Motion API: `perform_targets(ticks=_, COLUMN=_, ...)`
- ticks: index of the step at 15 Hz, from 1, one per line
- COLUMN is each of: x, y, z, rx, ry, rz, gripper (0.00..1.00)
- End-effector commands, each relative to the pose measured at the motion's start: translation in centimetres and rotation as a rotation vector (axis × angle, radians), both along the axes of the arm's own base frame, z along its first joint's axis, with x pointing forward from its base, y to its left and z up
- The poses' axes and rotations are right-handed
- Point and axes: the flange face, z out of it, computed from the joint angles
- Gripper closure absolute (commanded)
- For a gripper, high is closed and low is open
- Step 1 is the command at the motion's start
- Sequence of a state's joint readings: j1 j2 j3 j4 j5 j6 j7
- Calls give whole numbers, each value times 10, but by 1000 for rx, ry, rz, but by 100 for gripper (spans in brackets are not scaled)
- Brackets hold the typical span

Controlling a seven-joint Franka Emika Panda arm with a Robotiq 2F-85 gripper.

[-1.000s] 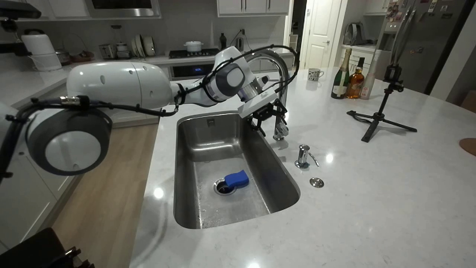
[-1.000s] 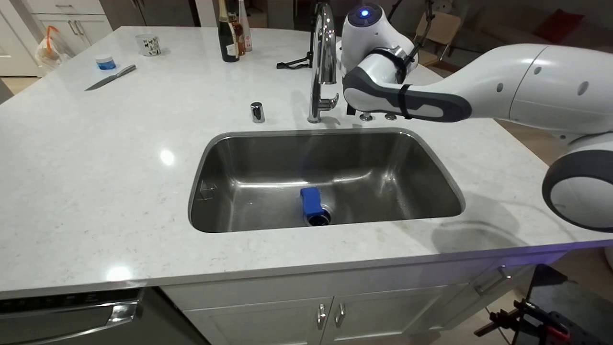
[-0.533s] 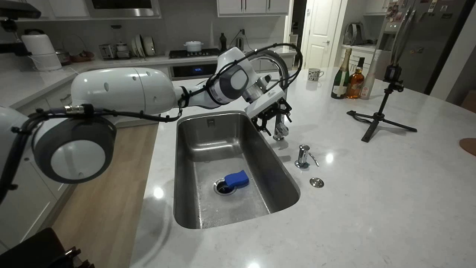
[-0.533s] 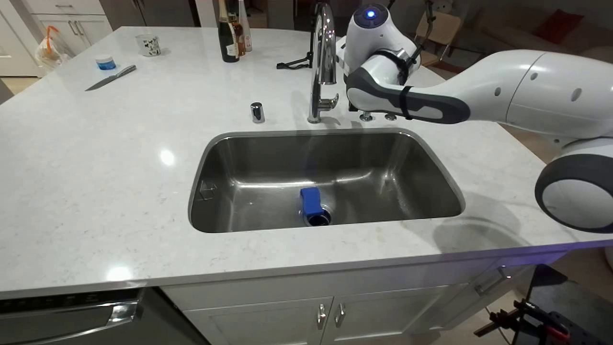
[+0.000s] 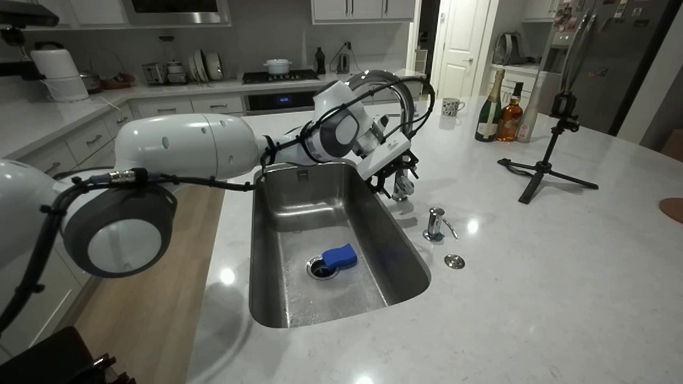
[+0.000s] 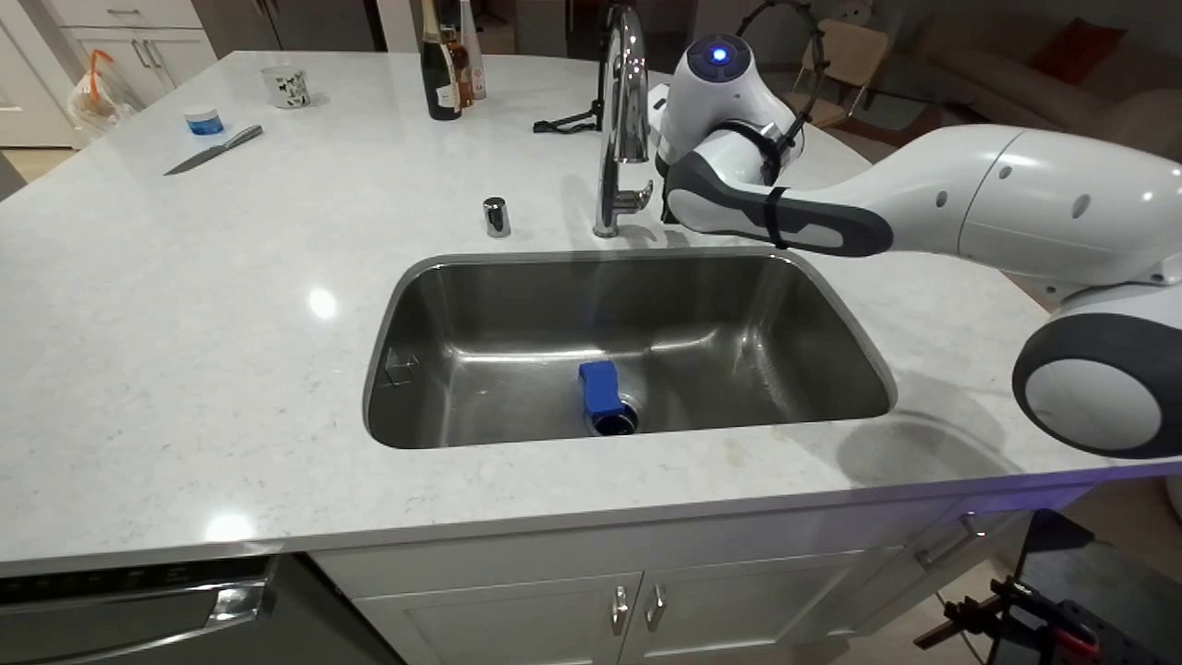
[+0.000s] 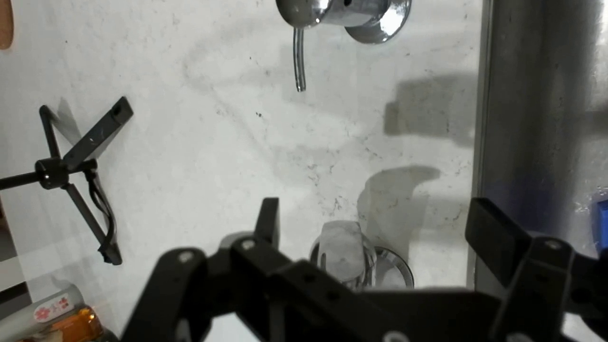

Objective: Open the tap

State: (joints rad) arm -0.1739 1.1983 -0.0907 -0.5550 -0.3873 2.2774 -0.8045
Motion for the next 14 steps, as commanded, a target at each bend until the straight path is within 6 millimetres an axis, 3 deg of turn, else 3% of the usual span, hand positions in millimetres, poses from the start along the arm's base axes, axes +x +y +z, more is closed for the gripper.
perform_targets(ticks=1, x=5, y=7, z=0, rx=-3, ry=-49, rz=38, gripper=0)
perform_targets(ticks=7, x=9, y=21, z=-2, rx=-19, ry=-105, rz=59, gripper=0)
perform_targets(ticks=14, x=11, y=13, z=-2, rx=-46, ry=-147, rz=69, gripper=0)
